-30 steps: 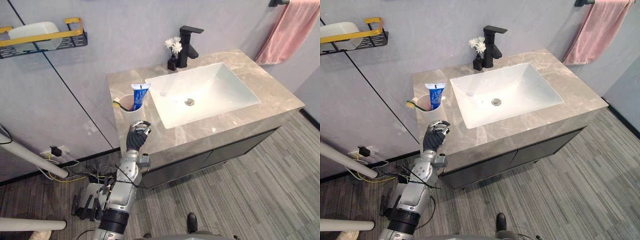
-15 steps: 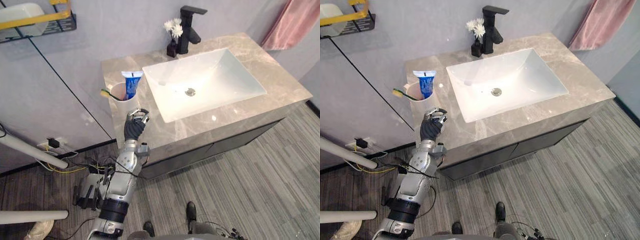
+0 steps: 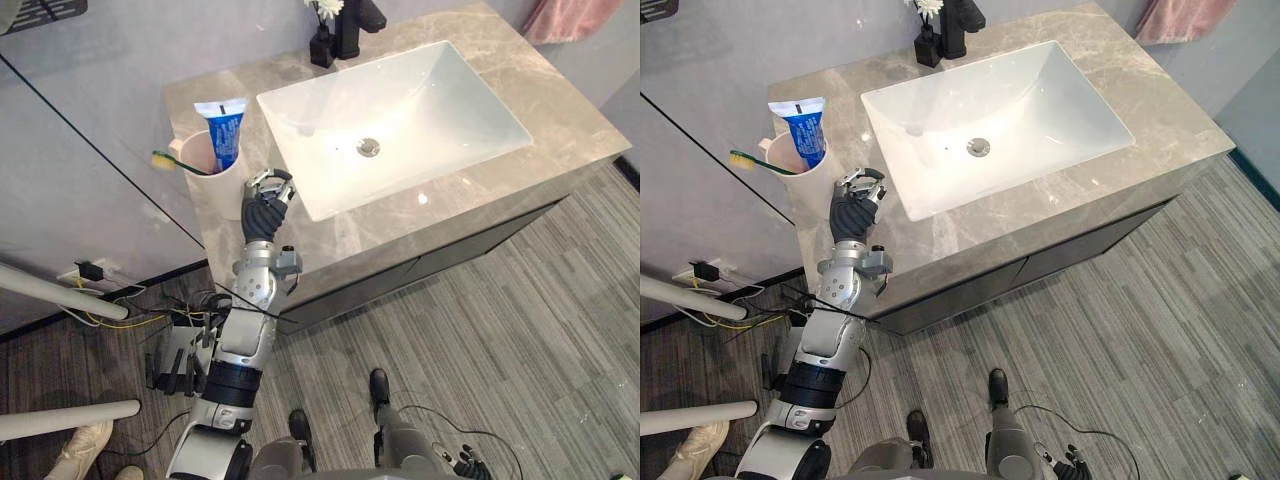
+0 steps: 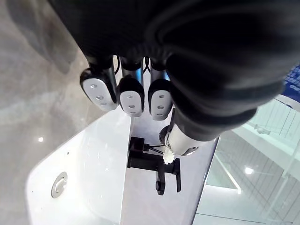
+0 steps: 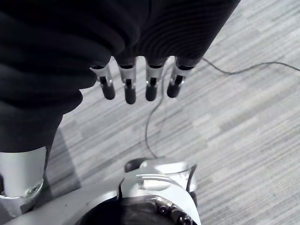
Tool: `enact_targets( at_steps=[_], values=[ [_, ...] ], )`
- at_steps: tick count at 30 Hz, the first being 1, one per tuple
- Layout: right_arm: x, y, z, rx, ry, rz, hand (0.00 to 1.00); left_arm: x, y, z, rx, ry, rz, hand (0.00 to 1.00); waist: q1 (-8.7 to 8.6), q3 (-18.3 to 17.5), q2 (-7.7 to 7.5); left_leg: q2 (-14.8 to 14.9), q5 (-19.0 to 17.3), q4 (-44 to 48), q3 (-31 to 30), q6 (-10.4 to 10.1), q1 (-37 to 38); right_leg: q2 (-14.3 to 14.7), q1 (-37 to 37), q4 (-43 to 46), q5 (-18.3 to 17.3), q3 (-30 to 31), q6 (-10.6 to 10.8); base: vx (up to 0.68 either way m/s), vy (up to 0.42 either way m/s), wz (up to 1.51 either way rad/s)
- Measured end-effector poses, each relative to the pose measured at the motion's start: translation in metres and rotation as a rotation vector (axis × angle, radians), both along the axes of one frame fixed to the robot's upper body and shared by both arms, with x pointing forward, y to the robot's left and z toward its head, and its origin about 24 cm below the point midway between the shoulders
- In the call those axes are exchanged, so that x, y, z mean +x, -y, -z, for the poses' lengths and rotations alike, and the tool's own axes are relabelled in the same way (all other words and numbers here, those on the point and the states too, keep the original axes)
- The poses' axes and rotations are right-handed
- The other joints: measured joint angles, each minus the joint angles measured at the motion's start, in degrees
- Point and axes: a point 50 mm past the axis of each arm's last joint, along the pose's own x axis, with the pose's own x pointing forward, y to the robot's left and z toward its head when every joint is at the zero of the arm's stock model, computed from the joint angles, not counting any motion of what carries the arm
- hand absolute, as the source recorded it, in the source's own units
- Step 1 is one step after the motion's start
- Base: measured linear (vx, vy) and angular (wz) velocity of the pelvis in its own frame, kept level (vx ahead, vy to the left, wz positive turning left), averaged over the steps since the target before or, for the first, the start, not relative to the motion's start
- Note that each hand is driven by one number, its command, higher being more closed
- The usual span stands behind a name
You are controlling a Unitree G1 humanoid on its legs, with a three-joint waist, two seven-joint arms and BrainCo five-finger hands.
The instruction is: Organize washtable
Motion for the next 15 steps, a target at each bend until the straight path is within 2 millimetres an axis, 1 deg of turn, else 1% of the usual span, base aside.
enact_targets(
  at_steps=[3, 4, 8, 11, 15],
  values=[
    [0.0, 0.0, 0.0, 0.0, -0.001, 0.005, 0.0, -0.011, -0.002, 0.001, -0.034, 0.017, -0.006, 1.0, 0.13, 0.0, 0.06, 0.0, -0.3, 0.1, 0.0, 0.1, 0.1, 0.0, 0.2, 0.0, 0.0, 0.0, 0.0, 0.0, 0.0, 0.0],
    [-0.001, 0.001, 0.0, 0.0, -0.002, 0.012, 0.0, -0.017, -0.005, 0.007, -0.048, 0.005, -0.016, 1.0, 0.23, 0.1, 0.14, 0.0, -0.4, 0.3, 0.0, 0.1, 0.2, 0.0, 0.3, 0.0, 0.0, 0.0, 0.0, 0.0, 0.0, 0.0],
    [-0.003, 0.001, 0.001, 0.0, -0.009, 0.022, 0.0, -0.027, -0.012, 0.027, -0.052, -0.06, -0.034, 1.0, 0.56, 0.2, 0.32, 0.0, -0.6, 0.4, -0.2, 0.2, 0.7, 0.0, 1.0, 0.0, -0.2, -0.1, 0.2, 0.0, -0.003, 0.01],
    [-0.005, 0.002, 0.002, 0.001, -0.017, 0.026, 0.0, -0.033, -0.018, 0.032, -0.067, -0.075, -0.062, 1.0, 1.11, 0.2, 0.34, 0.0, -0.8, 0.7, -0.2, 0.2, 0.6, 0.2, 1.1, 0.0, -0.2, -0.2, 0.2, -0.01, -0.006, 0.01],
    [-0.008, 0.002, 0.003, 0.001, -0.026, 0.036, 0.0, -0.037, -0.023, 0.03, -0.074, -0.06, -0.082, 1.0, 1.64, 0.1, 0.39, 0.0, -0.8, 0.7, -0.3, 0.2, 0.6, 0.2, 1.1, 0.0, -0.2, -0.2, 0.2, 0.0, 0.0, 0.0]
  ],
)
